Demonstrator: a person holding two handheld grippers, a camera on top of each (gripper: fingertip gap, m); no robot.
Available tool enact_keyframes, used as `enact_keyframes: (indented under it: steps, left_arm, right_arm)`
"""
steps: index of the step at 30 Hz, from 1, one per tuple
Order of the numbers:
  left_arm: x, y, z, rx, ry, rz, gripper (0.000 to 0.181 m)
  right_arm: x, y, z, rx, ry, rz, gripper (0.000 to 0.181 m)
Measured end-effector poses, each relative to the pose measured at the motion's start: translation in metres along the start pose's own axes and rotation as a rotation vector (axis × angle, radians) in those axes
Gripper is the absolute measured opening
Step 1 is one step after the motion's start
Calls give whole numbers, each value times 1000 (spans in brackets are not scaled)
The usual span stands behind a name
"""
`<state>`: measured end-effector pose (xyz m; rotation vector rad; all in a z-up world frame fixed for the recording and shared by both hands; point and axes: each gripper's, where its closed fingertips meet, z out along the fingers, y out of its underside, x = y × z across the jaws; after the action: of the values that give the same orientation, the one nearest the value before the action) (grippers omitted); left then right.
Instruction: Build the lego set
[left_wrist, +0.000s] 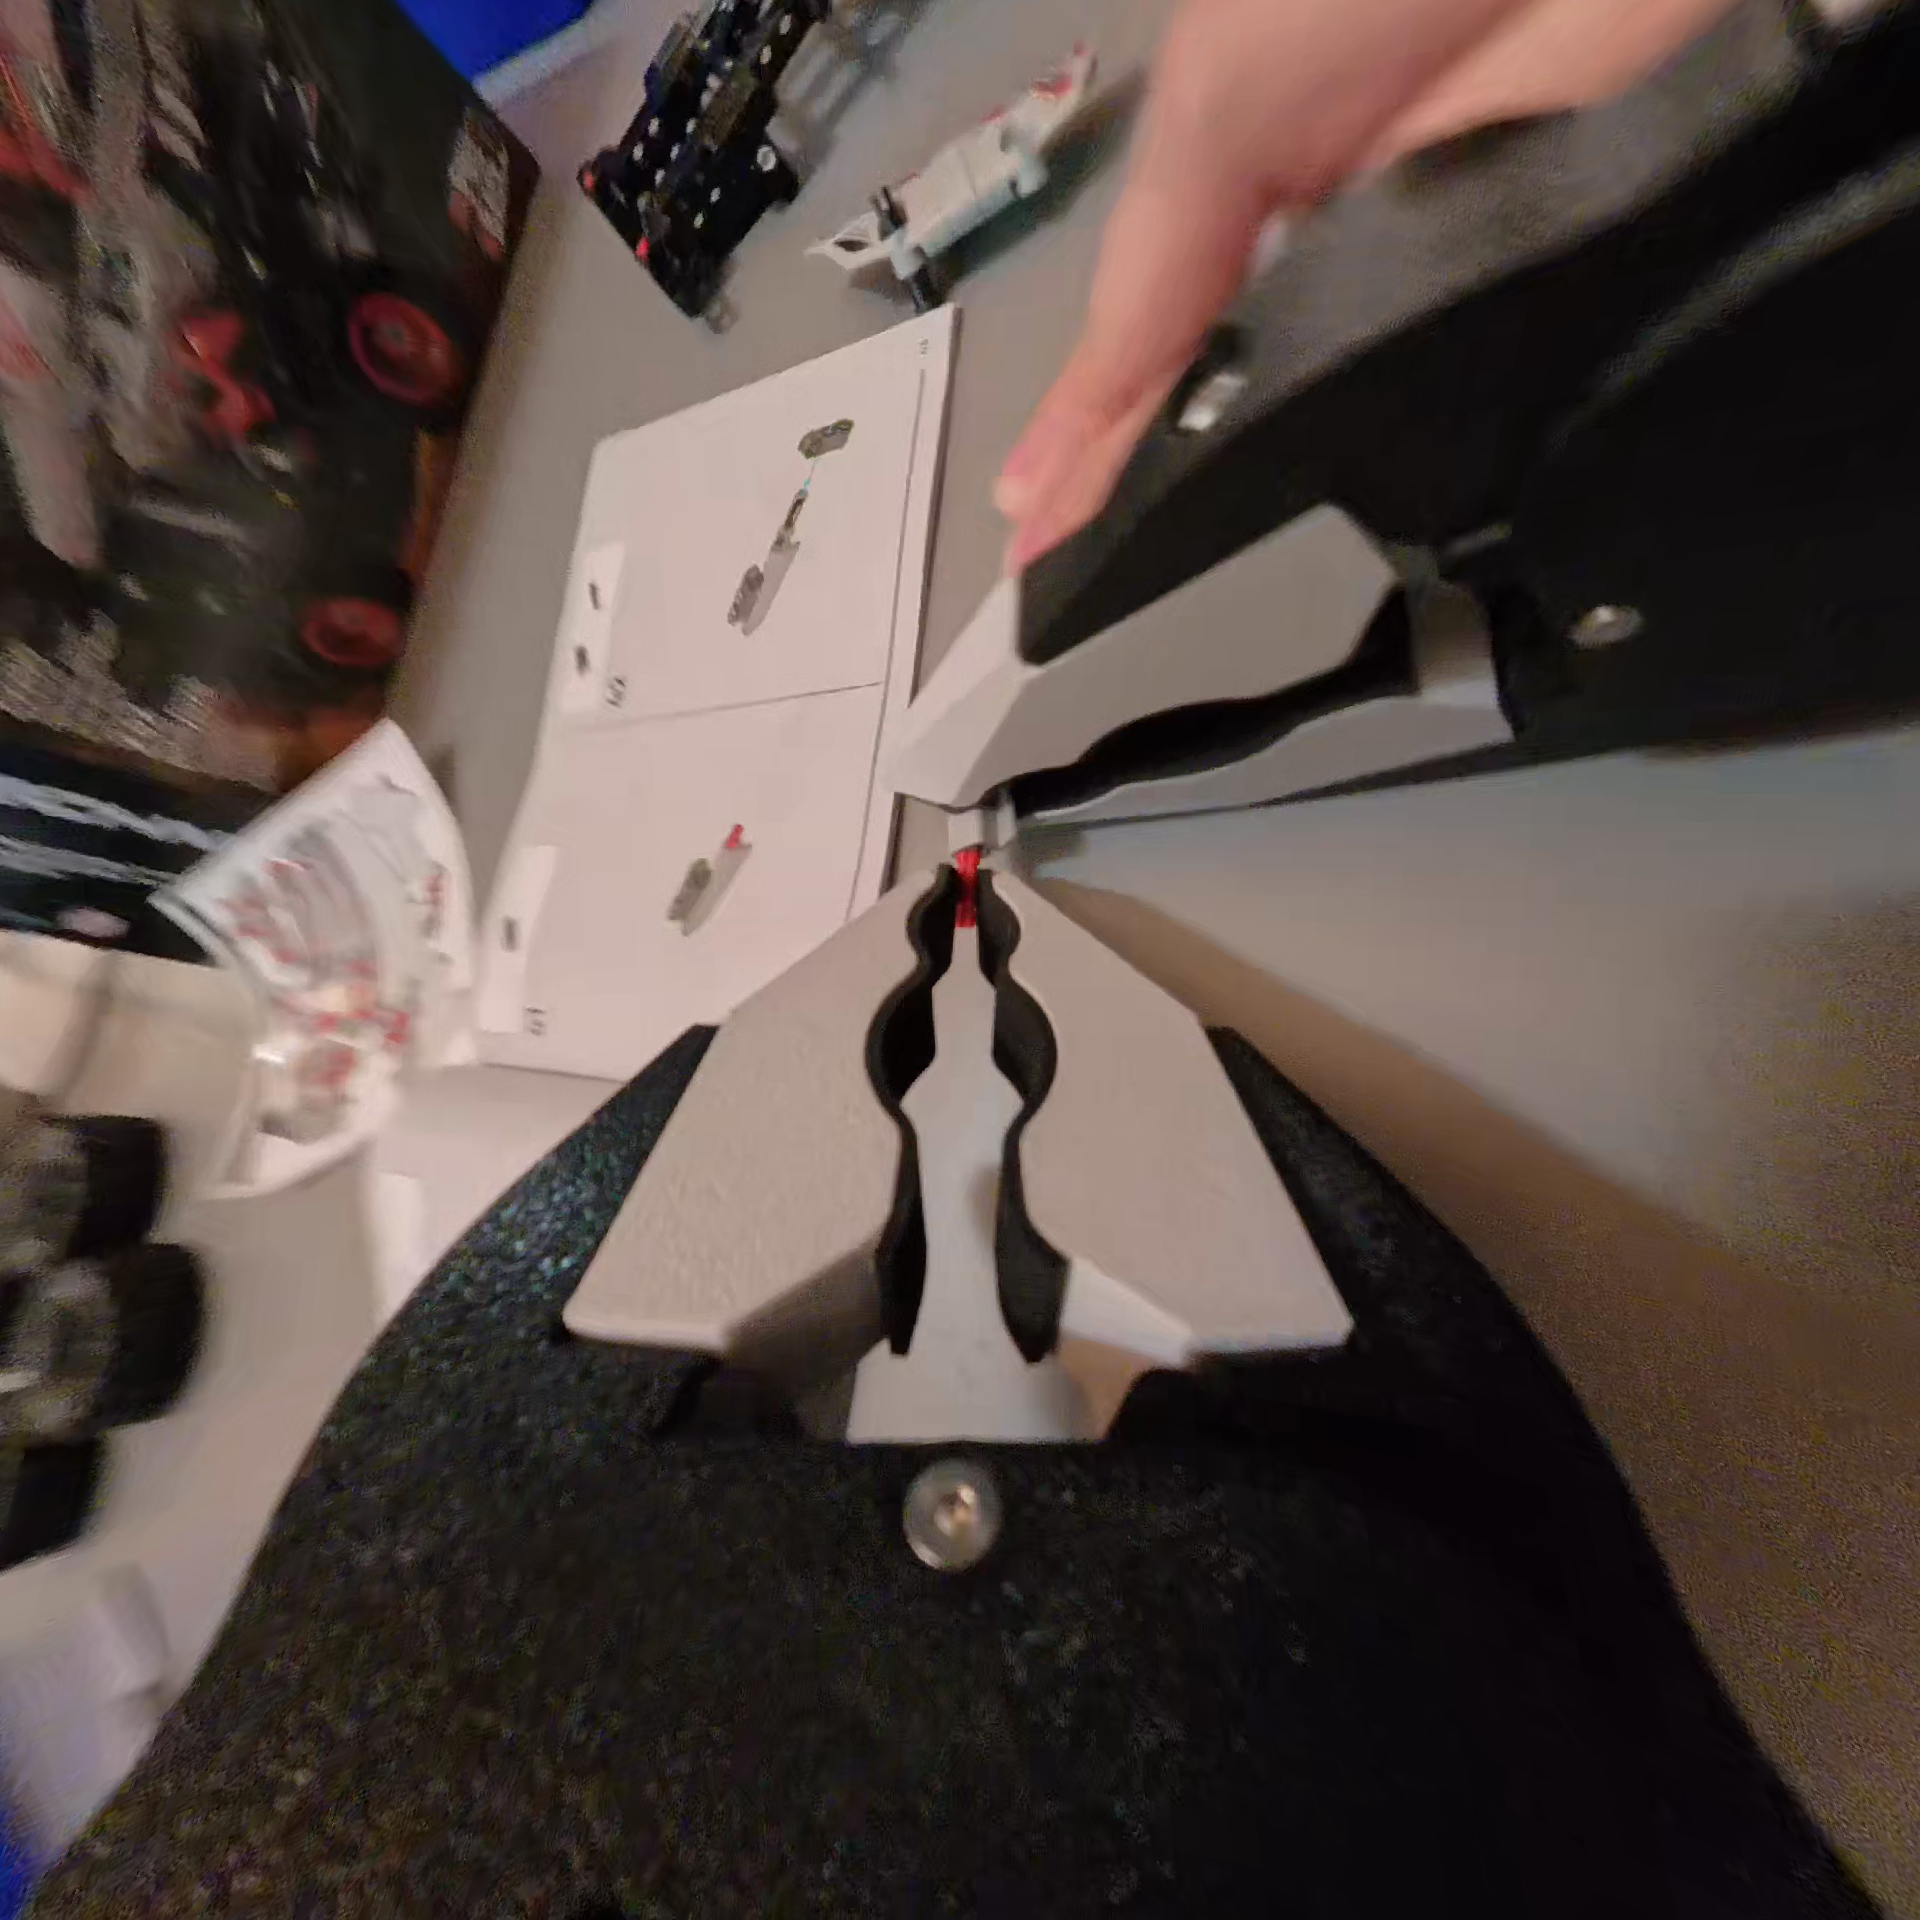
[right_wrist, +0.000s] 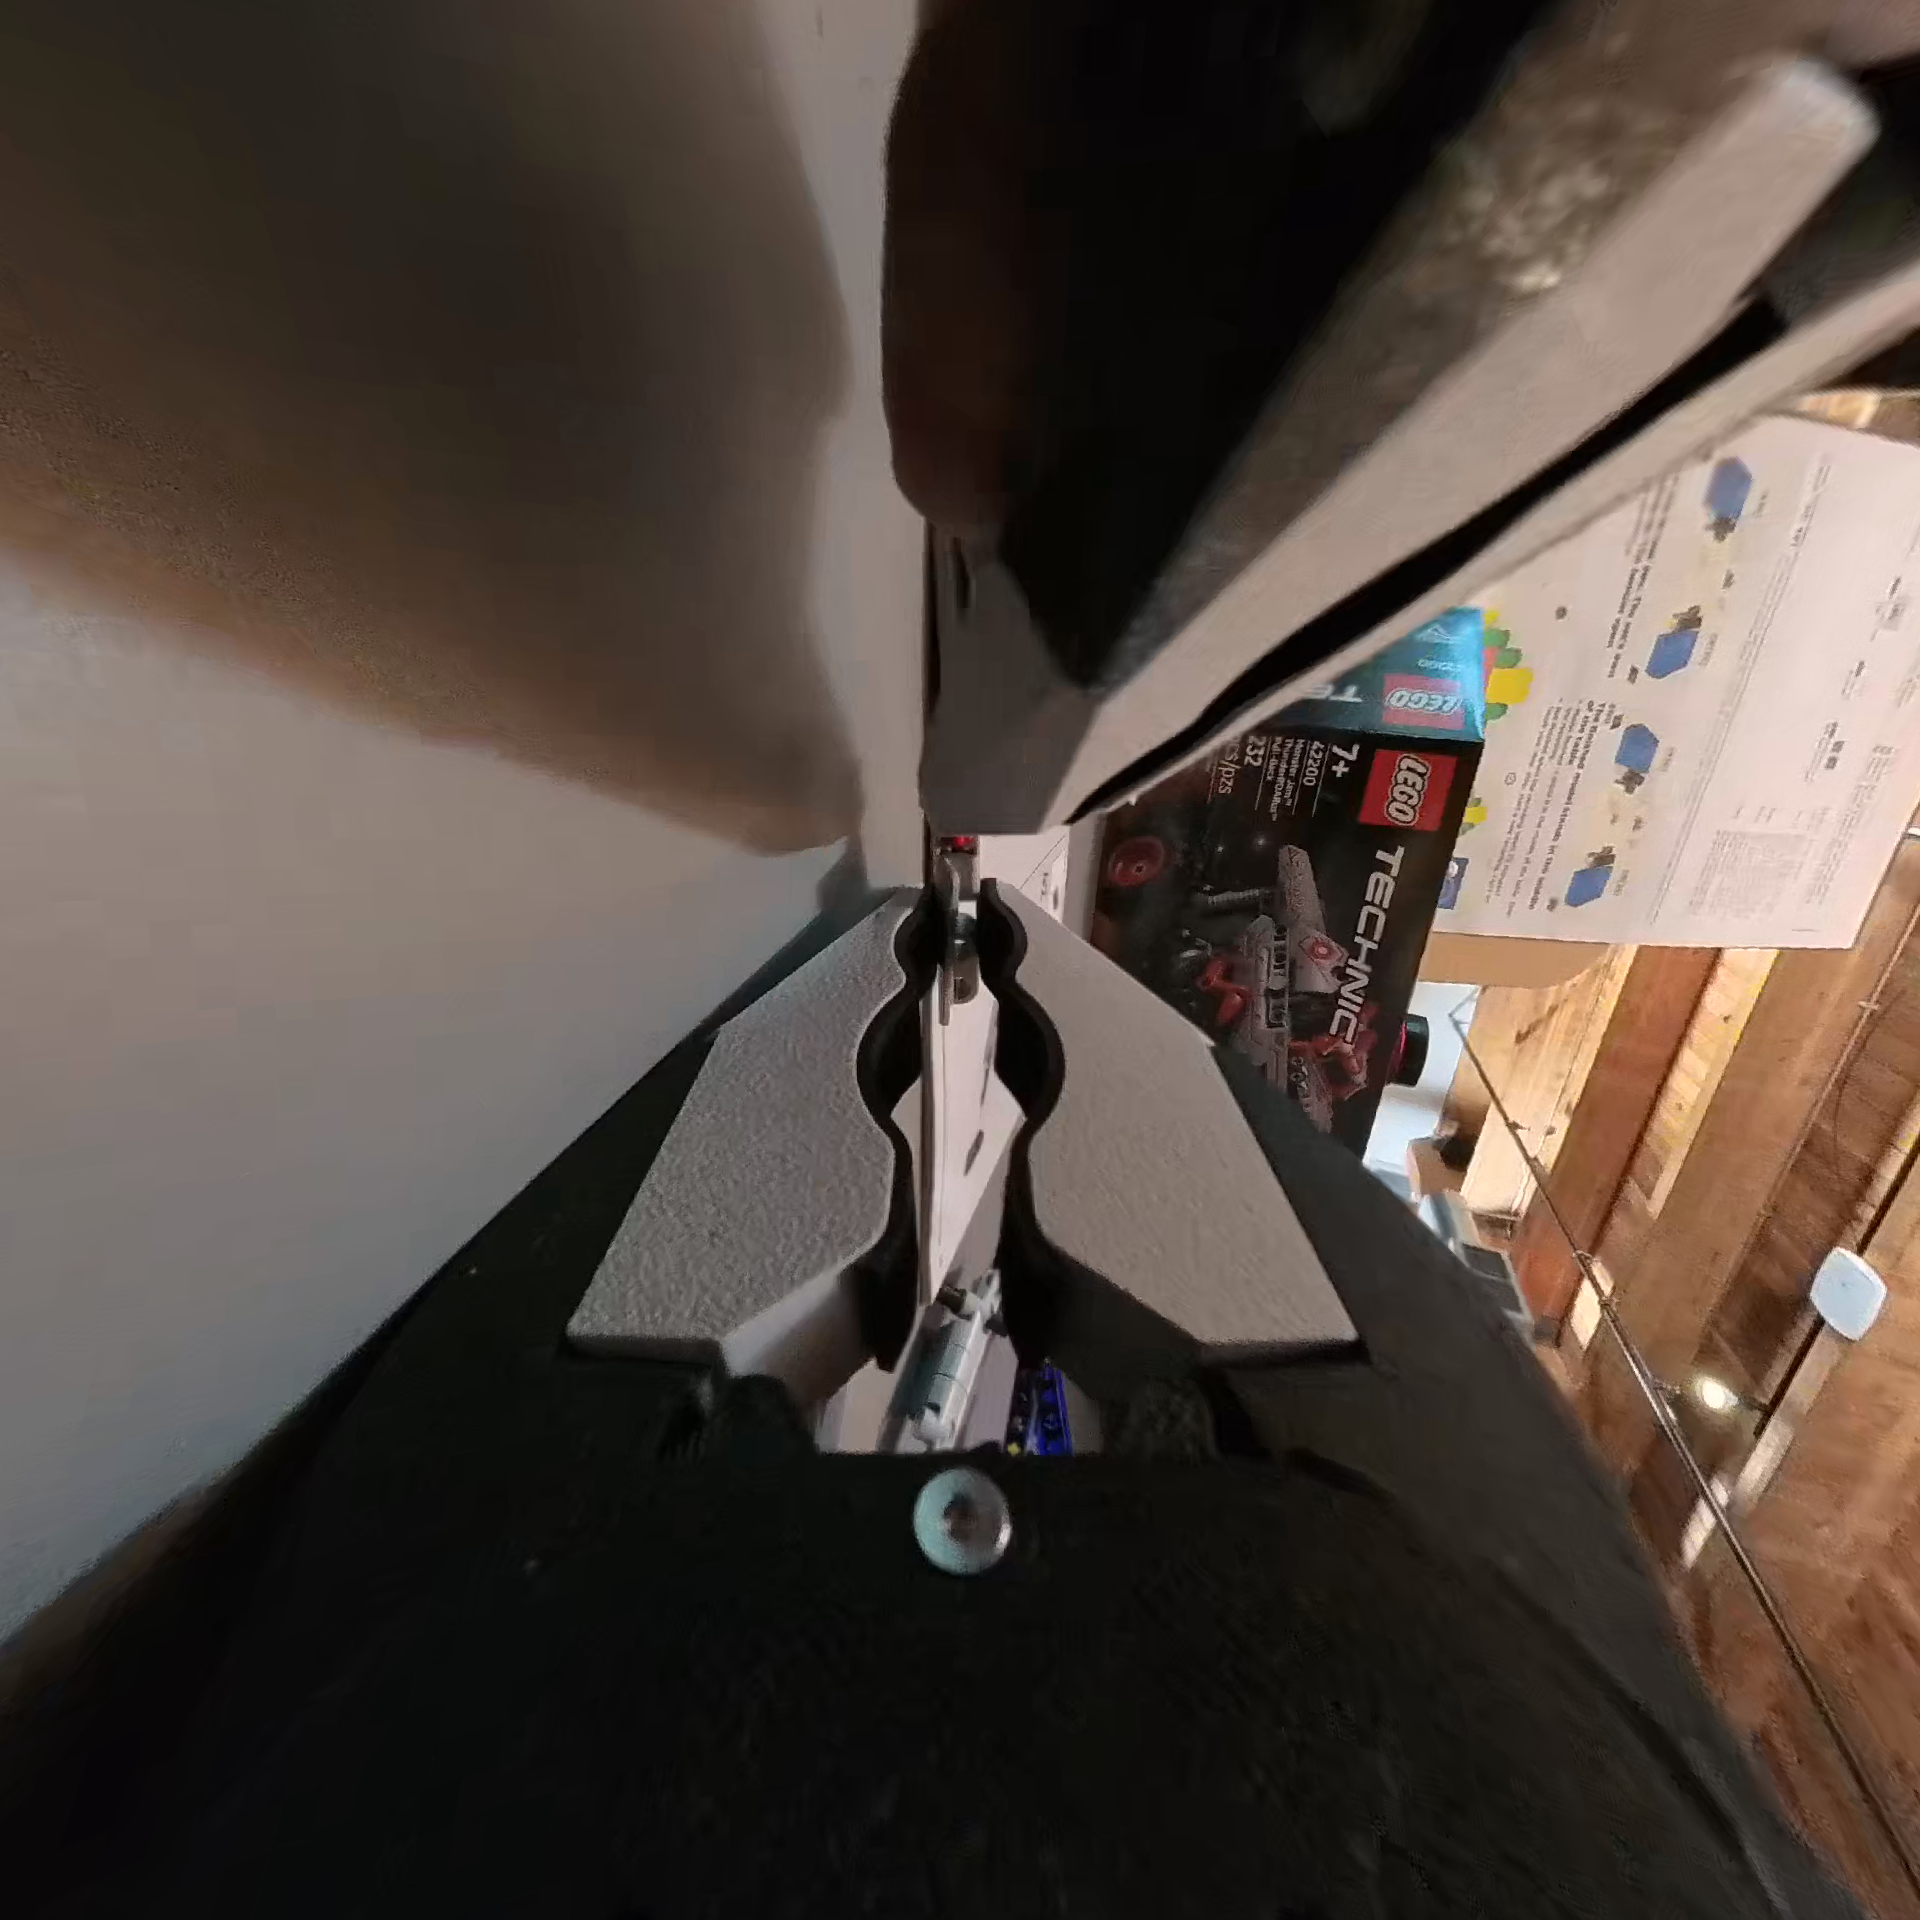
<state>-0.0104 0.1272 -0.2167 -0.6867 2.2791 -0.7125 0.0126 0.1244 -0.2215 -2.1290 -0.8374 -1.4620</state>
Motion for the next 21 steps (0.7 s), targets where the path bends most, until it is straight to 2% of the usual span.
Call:
enact_keyframes:
  steps: [3, 5, 10, 17, 21]
  left_arm:
    - [1, -1, -2, 57, 148, -301, 1]
    - [4, -1, -3, 60, 224, -422, 1]
    - [4, -1, 0, 95, 185, -315, 1]
    - [3, -6, -2, 149, 204, -303, 5]
    - [3, 5, -2, 95, 190, -242, 13]
  right_arm:
    - [0, -2, 1, 6, 2, -2, 5]
    - [1, -4, 0, 3, 11, -16, 5]
    - [0, -5, 2, 2, -5, 13, 6]
    - [0, -6, 3, 8, -5, 27, 6]
    - [0, -6, 3, 14, -5, 39, 6]
